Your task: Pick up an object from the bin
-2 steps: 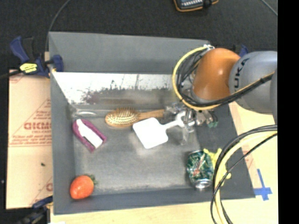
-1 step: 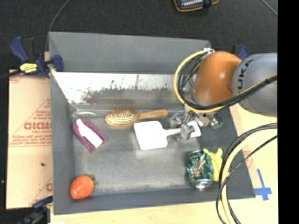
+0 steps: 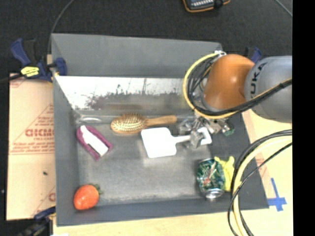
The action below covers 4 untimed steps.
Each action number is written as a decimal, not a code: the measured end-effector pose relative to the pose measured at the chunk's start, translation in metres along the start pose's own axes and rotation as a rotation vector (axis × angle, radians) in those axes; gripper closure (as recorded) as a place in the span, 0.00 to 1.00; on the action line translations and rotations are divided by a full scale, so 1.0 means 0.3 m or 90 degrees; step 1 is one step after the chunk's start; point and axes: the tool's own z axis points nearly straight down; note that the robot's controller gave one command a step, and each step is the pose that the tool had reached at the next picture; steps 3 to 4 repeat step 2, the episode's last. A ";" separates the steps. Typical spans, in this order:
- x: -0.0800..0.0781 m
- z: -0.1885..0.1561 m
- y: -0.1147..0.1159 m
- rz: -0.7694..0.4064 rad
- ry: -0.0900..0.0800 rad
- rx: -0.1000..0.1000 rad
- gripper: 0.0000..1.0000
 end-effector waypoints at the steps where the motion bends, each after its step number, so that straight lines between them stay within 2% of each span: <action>1: 0.005 -0.111 0.004 0.001 0.004 -0.003 1.00; 2: -0.002 -0.206 -0.003 0.003 -0.001 0.001 1.00; 4: -0.002 -0.206 -0.003 0.003 -0.001 0.001 1.00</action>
Offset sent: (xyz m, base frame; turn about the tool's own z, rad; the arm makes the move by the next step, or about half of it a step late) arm -0.0024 0.0006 0.0584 0.0003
